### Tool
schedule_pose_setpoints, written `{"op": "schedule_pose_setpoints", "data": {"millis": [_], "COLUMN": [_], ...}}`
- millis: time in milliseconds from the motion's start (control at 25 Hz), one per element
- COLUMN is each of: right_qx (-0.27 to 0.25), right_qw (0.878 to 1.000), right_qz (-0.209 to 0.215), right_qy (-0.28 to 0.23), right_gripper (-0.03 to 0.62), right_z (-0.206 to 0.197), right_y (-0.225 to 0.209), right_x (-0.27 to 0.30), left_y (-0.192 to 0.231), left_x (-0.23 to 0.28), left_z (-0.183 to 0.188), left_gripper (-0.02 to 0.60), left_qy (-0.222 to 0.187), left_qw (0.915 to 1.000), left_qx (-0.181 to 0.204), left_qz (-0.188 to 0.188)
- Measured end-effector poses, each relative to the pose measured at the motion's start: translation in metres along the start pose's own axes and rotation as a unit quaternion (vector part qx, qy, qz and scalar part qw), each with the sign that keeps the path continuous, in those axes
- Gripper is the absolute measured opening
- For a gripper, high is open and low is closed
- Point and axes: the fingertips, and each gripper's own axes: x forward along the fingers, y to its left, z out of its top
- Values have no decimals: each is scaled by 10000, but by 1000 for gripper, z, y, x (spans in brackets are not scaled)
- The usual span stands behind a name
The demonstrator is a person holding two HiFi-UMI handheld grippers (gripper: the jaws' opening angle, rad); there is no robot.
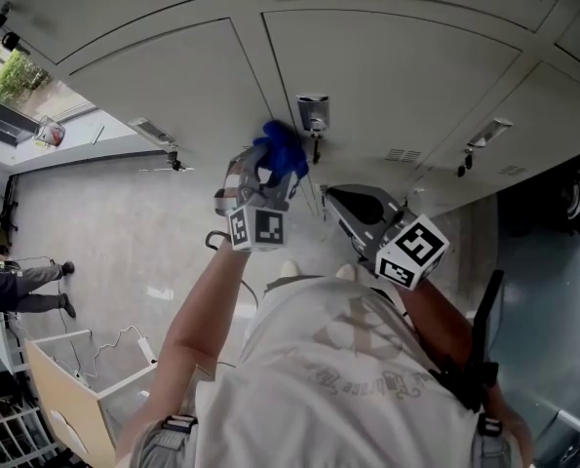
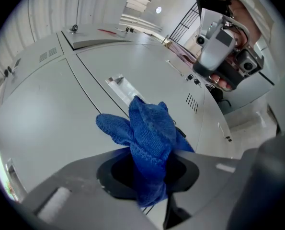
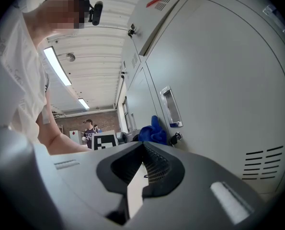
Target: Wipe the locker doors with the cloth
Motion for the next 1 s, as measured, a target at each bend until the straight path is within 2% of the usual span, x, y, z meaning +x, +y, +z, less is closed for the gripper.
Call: {"op": "schedule_pose_setpoints", "data": {"millis": [160,280,360,480,680,840,1000], "right_qx": [-123,-43,30,4,-167,-220,-117], "right_qw": [9996,9998,9998,9998,9998,9996,9992], "right_qz": [256,175,135,22,15,-167,-340], "right_qy": [-7,61,109,195,48,-43,-166], "right_gripper": [8,6,8,6,8,8,6], "right_z": [-3,-7,-13,-19,-14,-17,-25], "right_y": [-5,-2,0,-1,13,27,49], "right_x": [17,10,2,-8,-13,-16,-11], "left_y": [17,8,-3,-16,-22,-36,-47], "left_x": [6,8,6,-1,-31,-65,-103], "left_z": [-4,-4,-3,5,3,4,4], "left_gripper": [114,117,118,120,120,121,121], "left_qy": [-84,157,168,-25,-173,-347,-433], "left_qw": [9997,9992,9966,9895,9690,9484,9306], "left_qx": [-162,-329,-735,-1329,-2342,-2964,-3365], "left_qz": [138,-133,-346,-560,-768,-1076,-1375]}}
